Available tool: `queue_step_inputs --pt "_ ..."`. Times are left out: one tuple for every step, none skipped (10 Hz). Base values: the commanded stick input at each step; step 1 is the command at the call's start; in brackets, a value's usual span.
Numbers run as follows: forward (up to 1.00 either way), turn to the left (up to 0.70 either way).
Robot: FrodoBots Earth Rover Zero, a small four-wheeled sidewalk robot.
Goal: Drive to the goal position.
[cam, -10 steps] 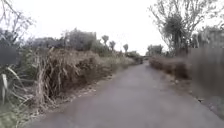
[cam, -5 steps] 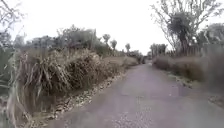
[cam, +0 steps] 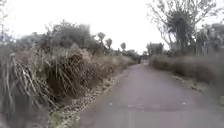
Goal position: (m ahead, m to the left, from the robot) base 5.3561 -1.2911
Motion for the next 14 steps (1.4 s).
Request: queue_step_inputs --pt "1.00 -0.40" --pt "1.00 -0.40" --pt "1.00 -0.40" --pt "1.00 -0.40" --pt "1.00 -0.40" --pt "1.00 -0.40" --pt "1.00 -0.35" --pt "1.00 -0.21" --pt "1.00 -0.06" --pt "1.00 0.00" --pt "1.00 0.00" --pt "1.00 0.00" --pt "1.00 0.00" --pt "1.00 0.00"
